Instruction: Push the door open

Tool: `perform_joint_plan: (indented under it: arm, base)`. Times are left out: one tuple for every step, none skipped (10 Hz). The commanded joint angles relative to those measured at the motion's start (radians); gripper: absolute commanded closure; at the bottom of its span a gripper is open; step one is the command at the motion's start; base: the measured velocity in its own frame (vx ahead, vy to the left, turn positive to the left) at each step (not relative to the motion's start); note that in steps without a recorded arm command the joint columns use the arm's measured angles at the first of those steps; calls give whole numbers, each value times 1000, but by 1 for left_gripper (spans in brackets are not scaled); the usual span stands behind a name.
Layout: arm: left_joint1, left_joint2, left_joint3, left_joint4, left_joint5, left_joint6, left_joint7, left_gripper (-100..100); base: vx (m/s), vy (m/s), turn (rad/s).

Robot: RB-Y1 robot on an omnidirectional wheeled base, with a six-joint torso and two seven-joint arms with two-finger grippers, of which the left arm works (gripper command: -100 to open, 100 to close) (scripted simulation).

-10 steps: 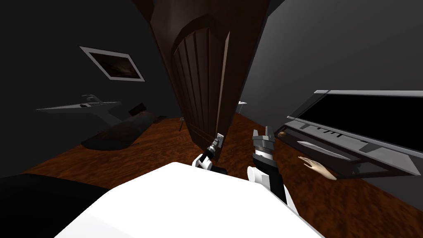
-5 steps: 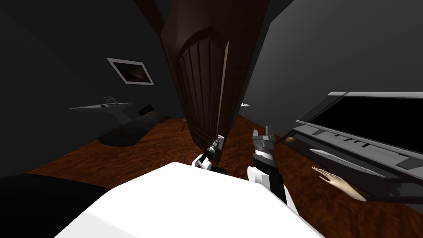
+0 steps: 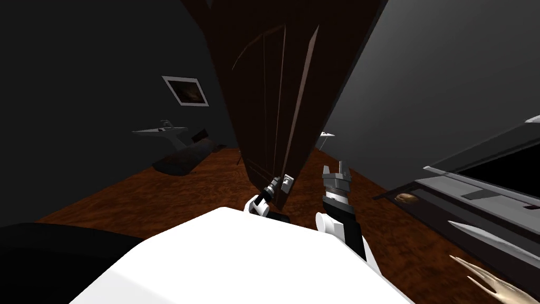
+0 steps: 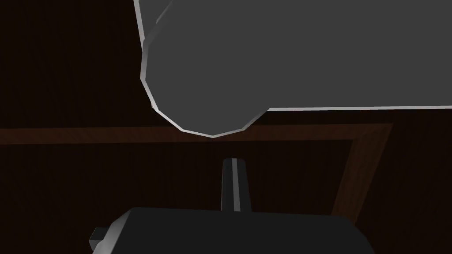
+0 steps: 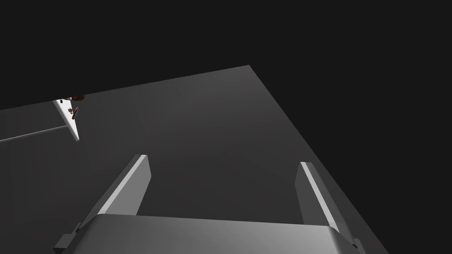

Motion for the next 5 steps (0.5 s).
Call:
perform_joint_plan:
  arm:
    - [34,20,-32,-19,-4,-2,-18,-100]
    - [34,20,-32,-19,-4,-2,-18,-100]
    - [48,18,-46,-27,-6,-3,-25,-100]
    - [64,10,-60,-36,-8,-3,-34,-100]
    - [79,-3,-75,-44,-10,-4,-41,-100]
  base:
    - [-68,19,257]
    - [-164,79,37]
    - [-168,78,43]
    - [-196,81,106]
    - [-220,81,118]
